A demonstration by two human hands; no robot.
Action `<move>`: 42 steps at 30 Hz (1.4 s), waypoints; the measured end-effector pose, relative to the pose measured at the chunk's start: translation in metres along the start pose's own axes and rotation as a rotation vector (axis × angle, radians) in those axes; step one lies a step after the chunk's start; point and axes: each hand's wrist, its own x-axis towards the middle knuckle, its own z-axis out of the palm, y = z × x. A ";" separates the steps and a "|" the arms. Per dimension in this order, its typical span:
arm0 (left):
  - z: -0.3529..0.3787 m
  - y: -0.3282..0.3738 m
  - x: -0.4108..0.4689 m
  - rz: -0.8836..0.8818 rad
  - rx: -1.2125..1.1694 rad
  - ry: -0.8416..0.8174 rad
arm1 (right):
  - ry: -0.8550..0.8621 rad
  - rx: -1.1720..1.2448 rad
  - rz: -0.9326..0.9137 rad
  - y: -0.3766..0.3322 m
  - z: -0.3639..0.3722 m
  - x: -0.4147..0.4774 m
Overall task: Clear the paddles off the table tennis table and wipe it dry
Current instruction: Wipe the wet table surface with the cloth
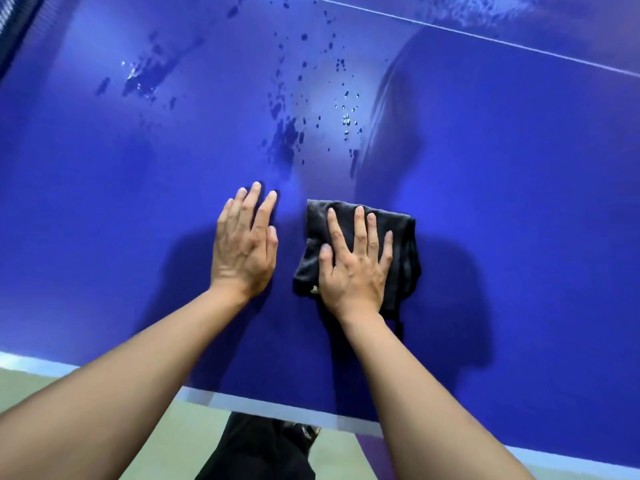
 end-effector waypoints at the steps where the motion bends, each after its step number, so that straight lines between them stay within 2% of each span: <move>1: 0.002 -0.002 0.017 0.003 -0.004 0.005 | 0.000 0.000 0.006 0.000 0.001 0.027; 6: 0.007 -0.020 0.096 -0.147 -0.068 0.116 | -0.050 -0.033 0.035 0.005 0.005 0.177; 13: 0.025 0.004 0.155 0.123 -0.075 0.060 | -0.099 -0.066 0.083 0.016 0.002 0.320; 19: 0.045 0.063 0.177 0.244 -0.134 0.028 | -0.084 -0.053 0.060 0.030 0.002 0.380; 23: 0.055 0.084 0.188 0.292 -0.154 0.049 | -0.003 -0.022 -0.009 0.039 0.005 0.394; 27: 0.064 0.097 0.202 0.262 -0.135 0.052 | -0.078 0.035 -0.041 0.046 0.004 0.399; 30: 0.072 0.121 0.199 0.293 -0.110 0.029 | -0.155 -0.002 -0.153 0.062 -0.004 0.403; 32: 0.079 0.144 0.196 0.318 -0.096 0.018 | -0.169 -0.021 -0.182 0.081 -0.010 0.407; 36: 0.094 0.196 0.188 0.301 -0.058 0.006 | -0.139 -0.028 -0.074 0.143 -0.025 0.416; 42: 0.131 0.297 0.180 0.310 -0.045 -0.016 | -0.120 -0.036 0.101 0.319 -0.068 0.416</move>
